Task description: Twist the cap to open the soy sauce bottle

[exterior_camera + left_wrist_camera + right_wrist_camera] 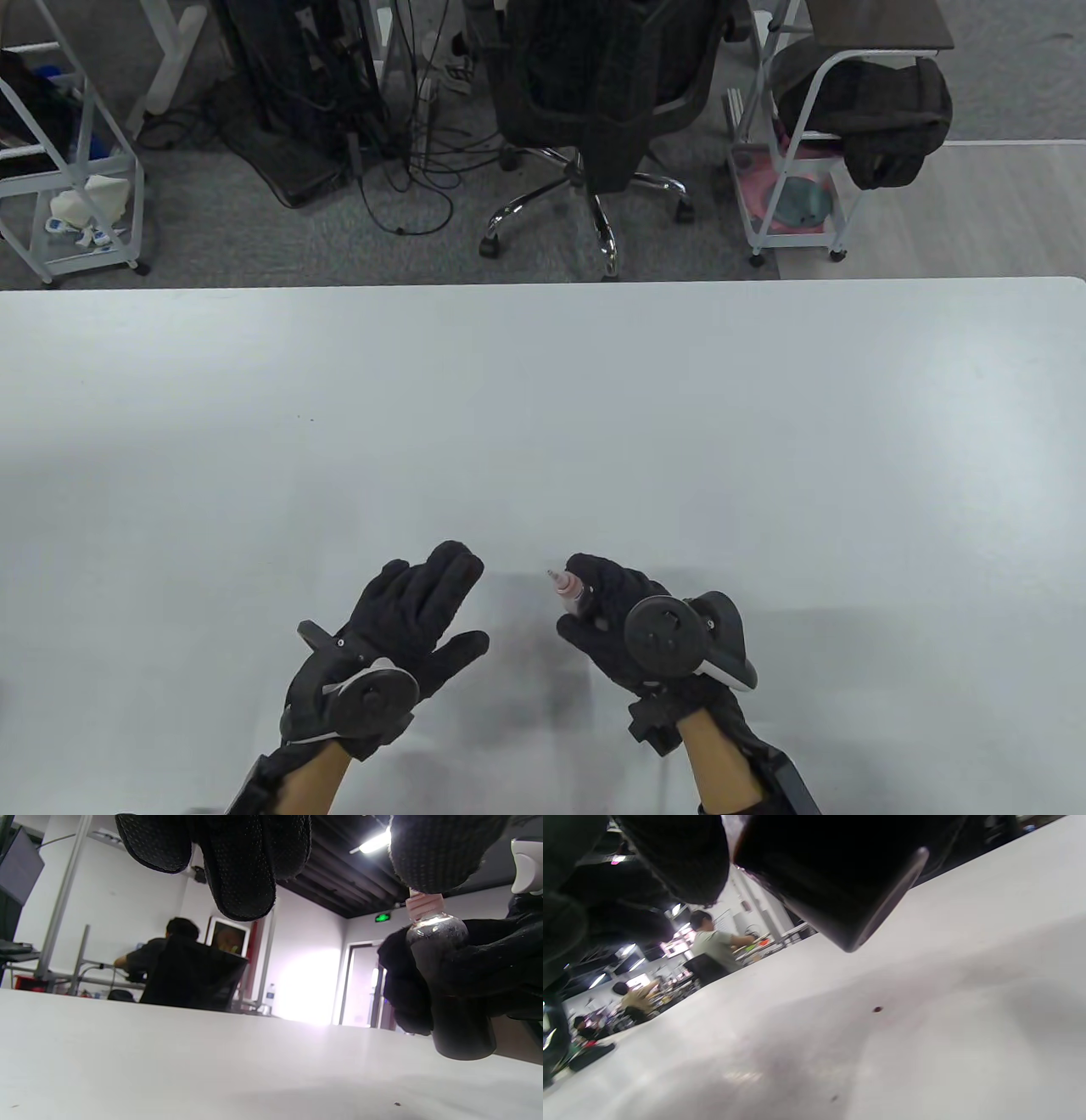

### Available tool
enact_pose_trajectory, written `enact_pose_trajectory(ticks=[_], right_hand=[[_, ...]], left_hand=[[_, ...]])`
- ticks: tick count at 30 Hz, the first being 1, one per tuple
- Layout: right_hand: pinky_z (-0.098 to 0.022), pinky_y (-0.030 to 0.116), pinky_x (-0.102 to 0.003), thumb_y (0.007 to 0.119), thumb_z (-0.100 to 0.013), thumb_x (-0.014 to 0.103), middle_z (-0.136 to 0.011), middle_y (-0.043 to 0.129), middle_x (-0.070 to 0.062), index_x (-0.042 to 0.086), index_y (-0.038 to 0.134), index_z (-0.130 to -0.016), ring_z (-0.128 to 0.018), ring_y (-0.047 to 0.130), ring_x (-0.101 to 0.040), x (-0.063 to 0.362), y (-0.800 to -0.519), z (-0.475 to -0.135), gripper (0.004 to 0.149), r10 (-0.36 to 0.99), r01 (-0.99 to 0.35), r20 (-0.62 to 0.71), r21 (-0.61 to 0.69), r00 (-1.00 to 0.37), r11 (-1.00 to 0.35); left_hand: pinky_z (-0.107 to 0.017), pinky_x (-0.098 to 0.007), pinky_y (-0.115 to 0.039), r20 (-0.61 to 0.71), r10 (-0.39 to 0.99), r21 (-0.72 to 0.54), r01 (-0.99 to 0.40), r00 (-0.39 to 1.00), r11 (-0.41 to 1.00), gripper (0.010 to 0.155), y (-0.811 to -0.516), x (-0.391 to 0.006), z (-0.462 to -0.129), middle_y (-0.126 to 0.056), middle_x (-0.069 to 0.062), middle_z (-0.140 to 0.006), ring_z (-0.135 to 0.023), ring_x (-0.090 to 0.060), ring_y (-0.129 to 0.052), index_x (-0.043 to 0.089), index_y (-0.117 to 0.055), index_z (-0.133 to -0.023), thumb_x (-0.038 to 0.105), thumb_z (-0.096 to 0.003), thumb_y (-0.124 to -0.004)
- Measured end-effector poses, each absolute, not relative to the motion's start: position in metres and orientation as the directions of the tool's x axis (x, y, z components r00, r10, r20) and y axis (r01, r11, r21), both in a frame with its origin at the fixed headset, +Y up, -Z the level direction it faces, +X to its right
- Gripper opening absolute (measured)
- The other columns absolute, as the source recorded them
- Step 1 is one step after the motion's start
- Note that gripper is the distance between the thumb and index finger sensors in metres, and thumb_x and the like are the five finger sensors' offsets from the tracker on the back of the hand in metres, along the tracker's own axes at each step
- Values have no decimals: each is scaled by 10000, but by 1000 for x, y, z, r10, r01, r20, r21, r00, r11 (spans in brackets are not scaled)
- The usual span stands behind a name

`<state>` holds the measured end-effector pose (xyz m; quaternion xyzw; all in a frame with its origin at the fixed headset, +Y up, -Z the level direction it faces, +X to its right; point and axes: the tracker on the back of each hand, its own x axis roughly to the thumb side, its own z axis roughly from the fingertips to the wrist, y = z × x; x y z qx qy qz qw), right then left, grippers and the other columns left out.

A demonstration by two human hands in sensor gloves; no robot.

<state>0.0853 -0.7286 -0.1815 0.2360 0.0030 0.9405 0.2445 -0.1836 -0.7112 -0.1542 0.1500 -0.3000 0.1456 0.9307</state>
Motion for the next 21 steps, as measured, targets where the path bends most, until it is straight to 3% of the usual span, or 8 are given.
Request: enact_pose_trajectory(ticks=[3,6,8,11,13,16,21], right_hand=[[-718,674,-564,802,-604,499,-1060,713,-21,226,445,-1121,-946,860,-320,70,-728,-175,685,403,-400,503,120,-764,-909],[-720,677,-559,801,-602,505,-1060,716,-17,233,449,-1121,-948,862,-314,55,-731,-167,683,354,-335,567,142,-744,-931],[-719,678,-559,803,-599,506,-1061,715,-15,234,451,-1121,-948,864,-311,47,-732,-164,686,336,-307,596,154,-729,-939],[-720,680,-557,799,-598,509,-1062,714,-15,233,449,-1121,-947,865,-311,41,-732,-161,687,340,-313,614,156,-712,-937],[-720,676,-562,806,-597,500,-1061,716,-20,229,458,-1119,-947,864,-319,40,-732,-160,683,336,-302,617,163,-712,-939],[-721,676,-559,806,-597,502,-1060,719,-19,229,459,-1121,-947,865,-317,41,-732,-159,684,350,-303,625,185,-698,-935],[-722,677,-557,806,-593,508,-1059,722,-15,233,463,-1122,-948,866,-310,36,-733,-156,688,304,-266,648,160,-698,-951]], left_hand=[[-718,-574,-670,634,168,225,-388,755,894,910,-706,-177,-146,-508,-96,-1183,-868,-279,-913,398,-107,-1092,595,-493,-763],[-718,-561,-677,667,123,246,-372,735,895,856,-702,-168,-139,-518,-88,-1179,-847,-257,-926,441,-183,-1095,561,-494,-780],[-716,-546,-690,690,94,252,-360,718,898,796,-702,-161,-134,-571,-63,-1162,-808,-230,-952,459,-272,-1098,528,-498,-791],[-700,-526,-724,715,48,245,-315,697,917,641,-702,-153,-129,-720,-11,-1089,-726,-186,-1002,402,-558,-1077,477,-493,-810],[-690,-516,-741,720,15,261,-291,694,920,547,-701,-149,-127,-795,2,-1024,-668,-167,-1021,367,-702,-1015,454,-487,-816],[-675,-515,-755,716,-4,271,-273,699,923,570,-698,-148,-126,-864,-11,-936,-595,-157,-1034,326,-729,-999,453,-452,-831],[-605,-508,-812,672,67,270,-328,738,905,626,-698,-155,-129,-1023,21,-633,-401,-175,-1081,200,-877,-878,627,-450,-715]])
